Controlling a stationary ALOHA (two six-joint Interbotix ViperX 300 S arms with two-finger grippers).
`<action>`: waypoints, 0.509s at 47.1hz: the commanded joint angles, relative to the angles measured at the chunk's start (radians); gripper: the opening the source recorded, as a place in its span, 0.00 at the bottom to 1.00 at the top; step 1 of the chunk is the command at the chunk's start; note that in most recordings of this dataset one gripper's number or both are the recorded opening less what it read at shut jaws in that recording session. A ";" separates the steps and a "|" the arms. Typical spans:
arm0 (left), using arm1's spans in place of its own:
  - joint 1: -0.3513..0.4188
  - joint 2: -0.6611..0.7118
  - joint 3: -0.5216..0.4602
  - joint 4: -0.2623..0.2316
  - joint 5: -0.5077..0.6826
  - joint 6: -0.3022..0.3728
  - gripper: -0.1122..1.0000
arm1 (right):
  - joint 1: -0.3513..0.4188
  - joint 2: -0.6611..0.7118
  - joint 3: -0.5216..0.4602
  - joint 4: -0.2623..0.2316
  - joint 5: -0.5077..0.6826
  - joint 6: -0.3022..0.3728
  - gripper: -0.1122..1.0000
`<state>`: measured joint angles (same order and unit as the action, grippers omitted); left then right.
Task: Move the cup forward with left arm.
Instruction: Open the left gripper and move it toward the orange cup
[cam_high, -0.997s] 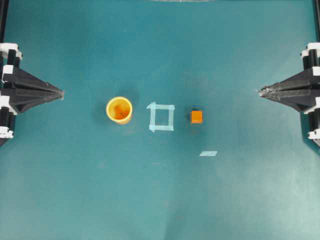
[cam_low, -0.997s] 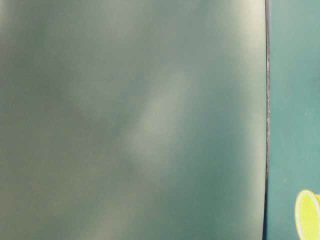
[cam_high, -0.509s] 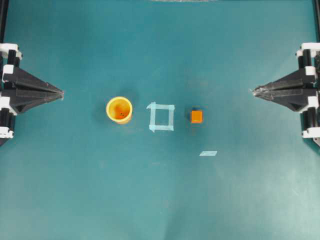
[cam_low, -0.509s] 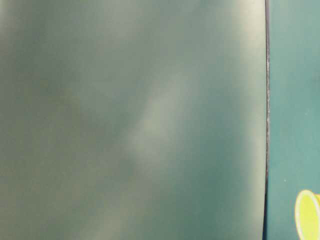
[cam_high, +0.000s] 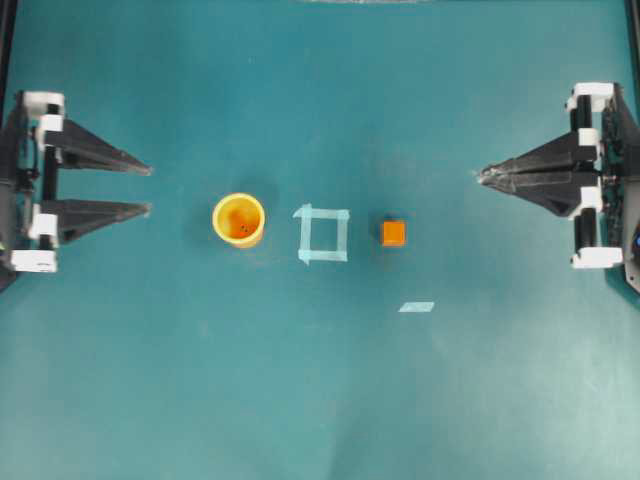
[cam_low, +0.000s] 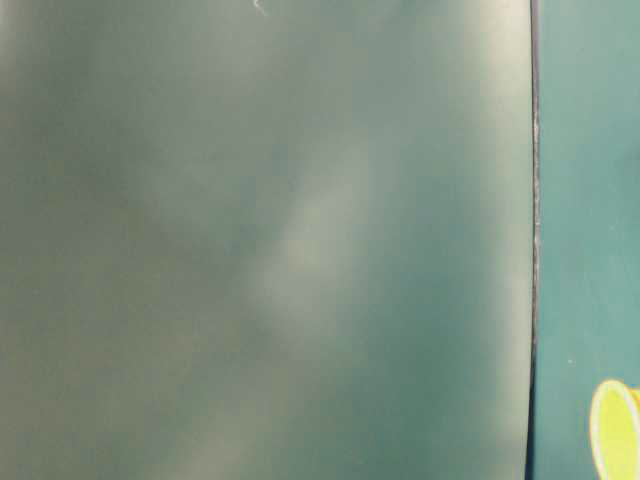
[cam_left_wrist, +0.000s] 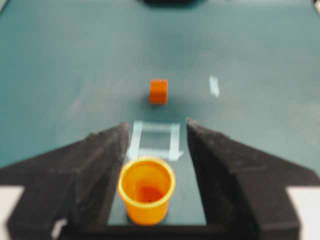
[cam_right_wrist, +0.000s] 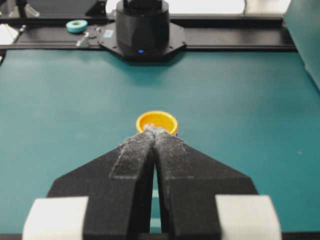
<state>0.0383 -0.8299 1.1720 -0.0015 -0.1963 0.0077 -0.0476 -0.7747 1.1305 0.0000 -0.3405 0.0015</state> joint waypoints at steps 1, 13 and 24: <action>0.008 0.054 -0.012 0.000 -0.005 -0.002 0.58 | -0.002 0.003 -0.029 0.003 -0.015 0.002 0.10; 0.008 0.262 -0.021 0.000 -0.005 -0.012 0.73 | -0.002 -0.002 -0.032 0.002 -0.011 0.002 0.10; 0.008 0.407 -0.034 0.000 -0.011 -0.014 0.80 | -0.002 -0.003 -0.034 0.002 -0.008 0.002 0.10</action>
<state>0.0430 -0.4541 1.1628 -0.0015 -0.1979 -0.0046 -0.0476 -0.7793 1.1290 -0.0015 -0.3436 0.0015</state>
